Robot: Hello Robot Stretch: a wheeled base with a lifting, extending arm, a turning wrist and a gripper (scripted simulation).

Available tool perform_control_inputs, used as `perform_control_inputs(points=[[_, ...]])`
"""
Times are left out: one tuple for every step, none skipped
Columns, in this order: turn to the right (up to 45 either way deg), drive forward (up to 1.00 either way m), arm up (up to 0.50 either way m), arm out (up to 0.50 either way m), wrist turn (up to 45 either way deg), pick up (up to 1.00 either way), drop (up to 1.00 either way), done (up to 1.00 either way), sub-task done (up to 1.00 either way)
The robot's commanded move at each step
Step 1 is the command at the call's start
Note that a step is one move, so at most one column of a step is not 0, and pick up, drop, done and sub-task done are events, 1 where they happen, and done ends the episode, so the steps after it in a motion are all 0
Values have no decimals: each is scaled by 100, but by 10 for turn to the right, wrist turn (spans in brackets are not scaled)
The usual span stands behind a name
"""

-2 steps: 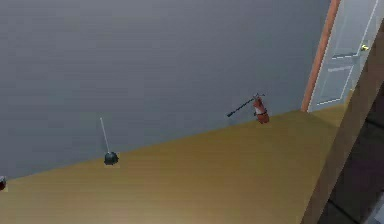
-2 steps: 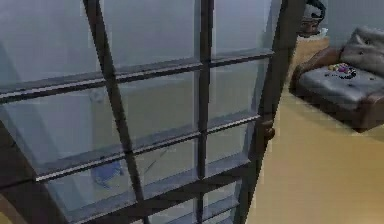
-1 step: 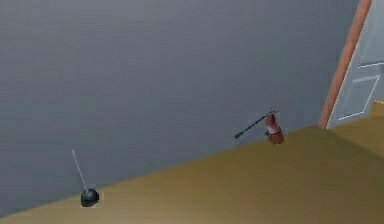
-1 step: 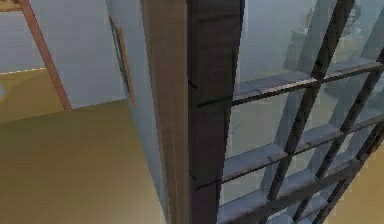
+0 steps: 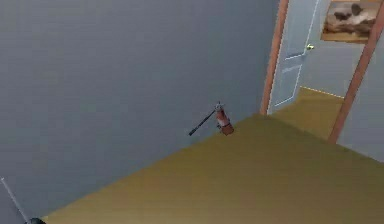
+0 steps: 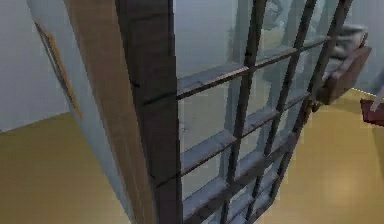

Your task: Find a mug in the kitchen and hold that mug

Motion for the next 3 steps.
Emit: perform_control_inputs(points=[[0, 30, 0, 0, 0, 0, 0, 0, 0], [-270, 0, 0, 0, 0, 0, 0, 0, 0], [0, 10, 0, 0, 0, 0, 0, 0, 0]])
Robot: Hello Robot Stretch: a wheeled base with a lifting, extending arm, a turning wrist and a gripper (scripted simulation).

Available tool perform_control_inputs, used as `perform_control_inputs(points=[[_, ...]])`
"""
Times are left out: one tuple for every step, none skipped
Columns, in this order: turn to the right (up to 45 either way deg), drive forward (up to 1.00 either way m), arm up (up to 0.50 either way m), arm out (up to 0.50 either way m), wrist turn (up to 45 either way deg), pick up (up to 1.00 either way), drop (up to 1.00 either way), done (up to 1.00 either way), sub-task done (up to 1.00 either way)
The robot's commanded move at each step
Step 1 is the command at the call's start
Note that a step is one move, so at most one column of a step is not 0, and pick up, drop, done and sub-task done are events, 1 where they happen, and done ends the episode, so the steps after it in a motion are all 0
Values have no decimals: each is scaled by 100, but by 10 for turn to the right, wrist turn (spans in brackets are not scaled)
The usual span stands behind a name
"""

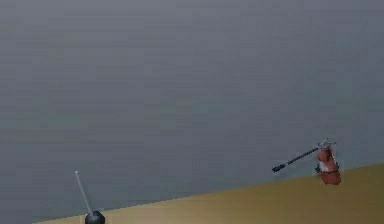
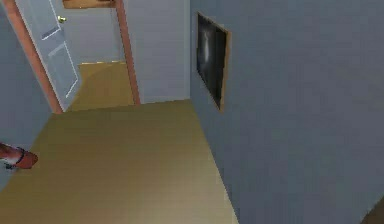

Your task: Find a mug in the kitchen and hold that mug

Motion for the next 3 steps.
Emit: perform_control_inputs(points=[[450, 0, 0, 0, 0, 0, 0, 0, 0], [150, 0, 0, 0, 0, 0, 0, 0, 0], [0, 100, 0, 0, 0, 0, 0, 0, 0]])
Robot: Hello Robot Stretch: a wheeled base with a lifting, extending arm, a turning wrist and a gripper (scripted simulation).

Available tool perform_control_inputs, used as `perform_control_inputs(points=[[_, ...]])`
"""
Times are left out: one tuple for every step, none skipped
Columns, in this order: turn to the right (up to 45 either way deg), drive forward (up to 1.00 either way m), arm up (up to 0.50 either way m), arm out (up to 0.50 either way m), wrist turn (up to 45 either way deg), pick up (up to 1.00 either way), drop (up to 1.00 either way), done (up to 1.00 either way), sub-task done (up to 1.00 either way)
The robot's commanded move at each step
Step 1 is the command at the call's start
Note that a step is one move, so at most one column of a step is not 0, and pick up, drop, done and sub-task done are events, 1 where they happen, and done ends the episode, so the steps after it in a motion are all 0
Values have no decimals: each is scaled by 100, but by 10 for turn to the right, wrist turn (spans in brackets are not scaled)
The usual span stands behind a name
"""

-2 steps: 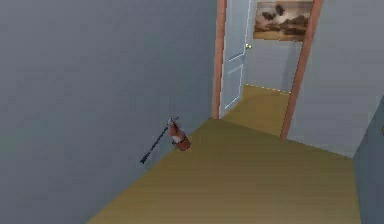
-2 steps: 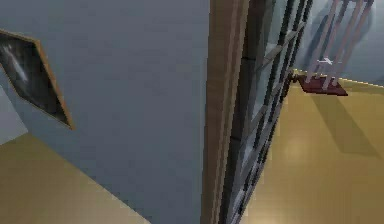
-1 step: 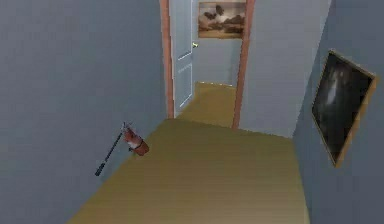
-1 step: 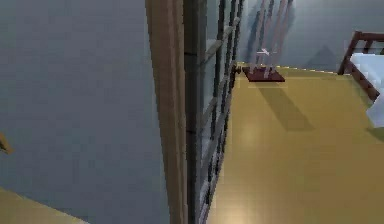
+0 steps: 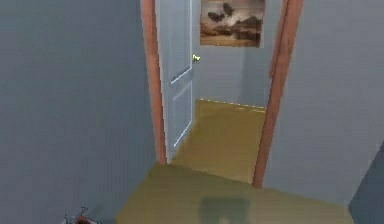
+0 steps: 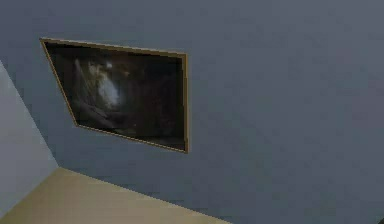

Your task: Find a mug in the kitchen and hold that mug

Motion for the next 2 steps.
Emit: perform_control_inputs(points=[[30, 0, 0, 0, 0, 0, 0, 0, 0], [0, 100, 0, 0, 0, 0, 0, 0, 0]])
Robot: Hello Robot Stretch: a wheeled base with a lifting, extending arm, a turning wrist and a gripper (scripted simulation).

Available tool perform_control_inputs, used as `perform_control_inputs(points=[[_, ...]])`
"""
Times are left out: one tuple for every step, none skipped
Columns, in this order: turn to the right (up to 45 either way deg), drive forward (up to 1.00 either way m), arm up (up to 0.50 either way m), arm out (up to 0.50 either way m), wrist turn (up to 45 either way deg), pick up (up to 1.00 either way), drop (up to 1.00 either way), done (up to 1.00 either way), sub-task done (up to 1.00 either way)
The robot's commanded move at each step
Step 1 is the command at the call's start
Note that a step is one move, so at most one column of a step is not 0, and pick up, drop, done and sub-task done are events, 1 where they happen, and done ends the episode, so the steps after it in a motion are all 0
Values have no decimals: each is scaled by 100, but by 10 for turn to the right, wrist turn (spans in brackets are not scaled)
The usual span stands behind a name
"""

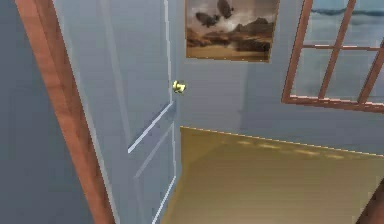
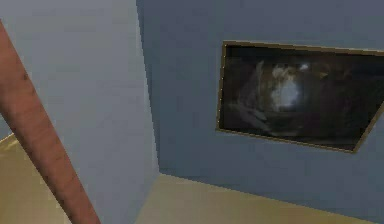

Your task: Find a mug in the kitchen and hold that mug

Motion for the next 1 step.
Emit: perform_control_inputs(points=[[30, 0, 0, 0, 0, 0, 0, 0, 0]])
